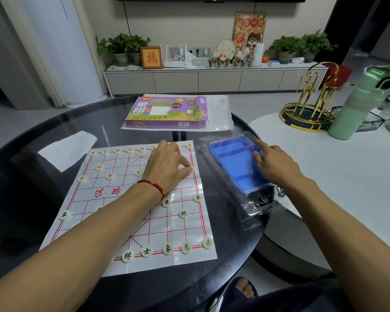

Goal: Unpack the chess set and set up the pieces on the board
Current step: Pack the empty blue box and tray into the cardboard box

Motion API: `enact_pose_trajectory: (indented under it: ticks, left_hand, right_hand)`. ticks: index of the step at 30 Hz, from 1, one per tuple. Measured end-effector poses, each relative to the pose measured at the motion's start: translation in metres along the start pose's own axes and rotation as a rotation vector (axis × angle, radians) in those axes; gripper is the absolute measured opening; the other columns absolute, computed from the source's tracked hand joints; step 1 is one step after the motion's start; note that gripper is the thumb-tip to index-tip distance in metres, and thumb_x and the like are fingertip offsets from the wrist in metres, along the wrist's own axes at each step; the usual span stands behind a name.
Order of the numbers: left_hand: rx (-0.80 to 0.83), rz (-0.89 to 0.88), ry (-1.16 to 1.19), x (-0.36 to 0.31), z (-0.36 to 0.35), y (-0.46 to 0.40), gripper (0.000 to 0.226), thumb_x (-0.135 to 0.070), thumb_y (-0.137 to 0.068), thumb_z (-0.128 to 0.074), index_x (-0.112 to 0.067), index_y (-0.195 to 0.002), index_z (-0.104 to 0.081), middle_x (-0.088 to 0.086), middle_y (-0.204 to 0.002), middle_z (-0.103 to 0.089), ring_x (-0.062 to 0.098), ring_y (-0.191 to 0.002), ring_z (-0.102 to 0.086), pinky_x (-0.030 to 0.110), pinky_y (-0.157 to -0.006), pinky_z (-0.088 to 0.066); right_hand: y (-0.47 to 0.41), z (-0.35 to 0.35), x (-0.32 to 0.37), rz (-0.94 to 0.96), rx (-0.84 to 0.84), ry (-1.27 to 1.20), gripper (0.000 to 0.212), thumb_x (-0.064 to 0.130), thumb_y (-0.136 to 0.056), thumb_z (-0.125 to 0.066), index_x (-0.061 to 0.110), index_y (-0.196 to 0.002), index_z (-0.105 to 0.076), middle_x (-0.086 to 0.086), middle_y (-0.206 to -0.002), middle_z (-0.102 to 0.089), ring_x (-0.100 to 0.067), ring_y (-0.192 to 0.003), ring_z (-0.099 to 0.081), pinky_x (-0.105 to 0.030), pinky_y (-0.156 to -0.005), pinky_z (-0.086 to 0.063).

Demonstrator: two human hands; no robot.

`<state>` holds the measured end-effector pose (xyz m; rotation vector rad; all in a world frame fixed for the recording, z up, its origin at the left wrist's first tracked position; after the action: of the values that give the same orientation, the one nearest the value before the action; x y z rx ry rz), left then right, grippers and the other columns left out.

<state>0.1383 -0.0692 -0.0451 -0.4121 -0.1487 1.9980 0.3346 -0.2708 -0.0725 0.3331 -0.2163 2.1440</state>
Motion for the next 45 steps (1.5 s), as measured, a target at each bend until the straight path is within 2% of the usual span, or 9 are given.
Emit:
enact_pose_trajectory:
  ticks: [14,20,23,26,31,34,38,42,45]
  left_hand:
    - [-0.053,0.055,0.156,0.0,0.002,-0.007,0.029,-0.039,-0.091,-0.07,-0.022,-0.114,-0.076,0.0,-0.113,-0.067,0.017,-0.11,-0.049,0.03,-0.088,-0.043]
    - [0.0,-0.018,0.226,-0.045,-0.004,-0.011,0.032,-0.04,-0.093,-0.062,-0.023,-0.119,-0.071,0.001,-0.114,-0.066,0.018,-0.113,-0.051,0.031,-0.095,-0.046]
    - [0.017,0.059,0.351,-0.053,0.0,-0.01,0.037,-0.04,-0.092,-0.064,-0.02,-0.123,-0.064,0.002,-0.113,-0.062,0.016,-0.106,-0.056,0.028,-0.088,-0.048]
    - [0.013,0.18,0.499,-0.052,0.005,-0.006,0.039,-0.044,-0.091,-0.066,-0.018,-0.119,-0.06,0.001,-0.109,-0.063,0.015,-0.099,-0.06,0.027,-0.083,-0.051]
    - [0.191,0.549,0.855,-0.04,-0.007,-0.001,0.077,-0.061,-0.086,-0.064,-0.011,-0.141,-0.044,0.011,-0.117,-0.067,0.018,-0.093,-0.069,0.031,-0.075,-0.051]
    - [0.355,0.571,1.469,-0.065,-0.003,-0.003,0.047,-0.038,-0.092,-0.07,-0.001,-0.119,-0.061,0.021,-0.105,-0.07,0.026,-0.086,-0.073,0.035,-0.073,-0.063]
    - [0.29,0.659,1.637,-0.056,0.008,-0.014,0.005,-0.004,-0.093,-0.065,-0.003,-0.097,-0.062,0.012,-0.071,-0.059,0.018,-0.053,-0.063,0.033,-0.053,-0.061]
    - [0.217,0.75,1.803,-0.028,0.008,-0.034,0.011,0.001,-0.093,-0.063,-0.005,-0.102,-0.06,0.02,-0.113,-0.061,0.034,-0.113,-0.065,0.052,-0.077,-0.06]
    - [0.156,0.786,1.853,-0.024,0.006,-0.049,0.027,0.004,-0.093,-0.061,-0.005,-0.119,-0.058,0.021,-0.114,-0.067,0.037,-0.112,-0.065,0.053,-0.075,-0.06]
  right_hand:
    - [0.011,0.018,-0.027,-0.2,0.085,-0.044,0.061,0.056,-0.102,-0.04,0.014,-0.146,-0.04,-0.019,-0.138,-0.056,-0.038,-0.114,-0.059,-0.05,-0.096,-0.052]
    - [0.026,0.026,-0.032,-0.194,0.039,-0.242,0.054,0.056,-0.097,-0.055,0.015,-0.132,-0.059,-0.016,-0.125,-0.062,-0.027,-0.088,-0.063,-0.035,-0.068,-0.052]
    - [0.034,0.035,-0.044,-0.237,0.038,-0.353,0.044,0.048,-0.099,-0.057,0.014,-0.127,-0.062,-0.015,-0.12,-0.061,-0.027,-0.075,-0.063,-0.032,-0.054,-0.049]
    - [0.04,0.046,-0.055,-0.303,0.05,-0.415,0.043,0.042,-0.101,-0.057,0.011,-0.13,-0.062,-0.014,-0.122,-0.059,-0.029,-0.075,-0.064,-0.039,-0.062,-0.056]
    - [0.035,0.072,-0.031,-0.301,0.023,-0.529,0.04,0.035,-0.104,-0.054,0.006,-0.13,-0.062,-0.013,-0.112,-0.062,-0.021,-0.073,-0.059,-0.029,-0.054,-0.048]
    - [0.025,0.082,0.004,-0.25,0.013,-0.582,0.039,0.036,-0.103,-0.054,0.007,-0.127,-0.064,-0.011,-0.11,-0.065,-0.021,-0.071,-0.062,-0.027,-0.051,-0.05]
    - [0.008,0.089,0.046,-0.149,0.052,-0.6,0.03,0.032,-0.102,-0.056,0.009,-0.117,-0.069,-0.01,-0.106,-0.069,-0.025,-0.074,-0.072,-0.036,-0.065,-0.063]
    - [0.01,0.09,0.037,-0.252,-0.074,-0.78,0.047,0.049,-0.096,-0.059,0.008,-0.118,-0.059,-0.01,-0.105,-0.063,-0.028,-0.094,-0.069,-0.044,-0.078,-0.061]
    - [0.021,0.048,0.055,-0.382,0.101,-1.298,0.06,0.057,-0.086,-0.071,0.012,-0.118,-0.048,-0.018,-0.106,-0.063,-0.036,-0.094,-0.074,-0.05,-0.084,-0.062]
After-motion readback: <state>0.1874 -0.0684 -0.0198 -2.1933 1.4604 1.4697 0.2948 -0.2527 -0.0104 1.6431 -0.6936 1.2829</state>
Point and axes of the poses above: each hand's wrist, its own y-axis away from the middle knuckle, its own z-axis out of the back of the hand, x = y × z, the point moved 8 cm from there along -y, towards the middle knuckle
